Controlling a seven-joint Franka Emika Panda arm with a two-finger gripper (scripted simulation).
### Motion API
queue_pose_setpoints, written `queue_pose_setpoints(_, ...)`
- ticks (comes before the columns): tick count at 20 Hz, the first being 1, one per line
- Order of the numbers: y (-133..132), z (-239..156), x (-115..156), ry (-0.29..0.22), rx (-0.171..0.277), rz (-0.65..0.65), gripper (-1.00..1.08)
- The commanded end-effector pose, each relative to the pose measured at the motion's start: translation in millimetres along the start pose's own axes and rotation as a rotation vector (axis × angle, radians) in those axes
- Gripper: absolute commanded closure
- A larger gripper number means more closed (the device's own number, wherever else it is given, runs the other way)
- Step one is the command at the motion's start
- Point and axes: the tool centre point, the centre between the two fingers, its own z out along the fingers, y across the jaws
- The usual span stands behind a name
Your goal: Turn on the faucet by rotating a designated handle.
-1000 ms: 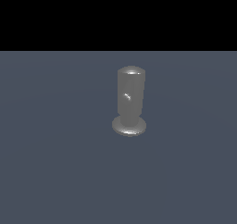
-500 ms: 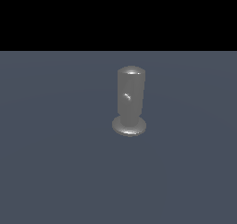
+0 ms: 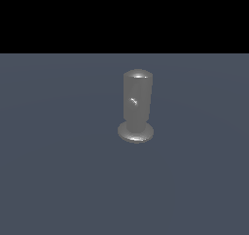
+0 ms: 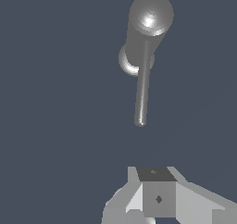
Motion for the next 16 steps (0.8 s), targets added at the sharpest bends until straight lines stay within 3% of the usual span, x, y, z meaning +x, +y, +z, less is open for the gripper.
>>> queue_pose_setpoints(1,-3.5,23.7,2.7,-0.004,-0.001,0.017,1.08)
queue_pose_setpoints(16,-21.2,139.6,20.8,-0.023,-0.003,0.095,1.08)
